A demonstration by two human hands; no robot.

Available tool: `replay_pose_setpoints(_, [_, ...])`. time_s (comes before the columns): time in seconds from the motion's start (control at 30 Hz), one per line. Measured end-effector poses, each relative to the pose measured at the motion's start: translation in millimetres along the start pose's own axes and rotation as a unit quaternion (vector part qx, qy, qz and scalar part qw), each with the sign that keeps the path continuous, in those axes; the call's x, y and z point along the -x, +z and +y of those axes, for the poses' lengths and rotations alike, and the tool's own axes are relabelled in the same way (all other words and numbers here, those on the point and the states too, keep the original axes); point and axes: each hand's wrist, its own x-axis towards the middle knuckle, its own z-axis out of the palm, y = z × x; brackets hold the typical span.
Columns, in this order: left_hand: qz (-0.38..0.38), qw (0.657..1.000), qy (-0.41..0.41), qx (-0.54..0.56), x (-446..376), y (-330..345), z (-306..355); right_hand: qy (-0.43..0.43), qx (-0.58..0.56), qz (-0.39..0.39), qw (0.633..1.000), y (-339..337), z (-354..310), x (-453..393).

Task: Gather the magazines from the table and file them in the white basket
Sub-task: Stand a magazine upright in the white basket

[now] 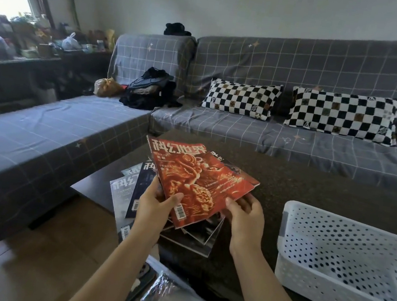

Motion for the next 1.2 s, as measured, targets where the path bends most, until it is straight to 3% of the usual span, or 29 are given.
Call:
replay_pose_setpoints(0.3, [-0.141, 0.986, 0.066, 0.065, 13, 38, 46, -0.086, -0.027, -0.039, 0.995, -60, -70, 0])
replay_pose_setpoints(0.53, [-0.260, 0.958, 0.073, 0.099, 23, 106, 58, -0.110, 0.048, -0.056, 0.991, -146, -120, 4])
replay_pose_setpoints(0.77, [-0.324, 0.941, 0.075, 0.055, 38, 175, 50, -0.150, 0.139, 0.022, 0.979, -218, -138, 3])
replay_pose_setpoints(0.9, [-0.321, 0.943, 0.088, 0.009, 49, 209, 37, -0.159, 0.179, 0.085, 0.967, -245, -134, -4])
replay_pose_setpoints(1.1, [-0.221, 0.966, 0.078, -0.108, 52, 237, 9, -0.096, 0.232, 0.111, 0.962, -263, -113, -14])
replay_pose_setpoints(1.2, [-0.180, 0.961, 0.085, -0.193, 49, 238, -6, -0.104, 0.285, 0.117, 0.946, -265, -98, -16])
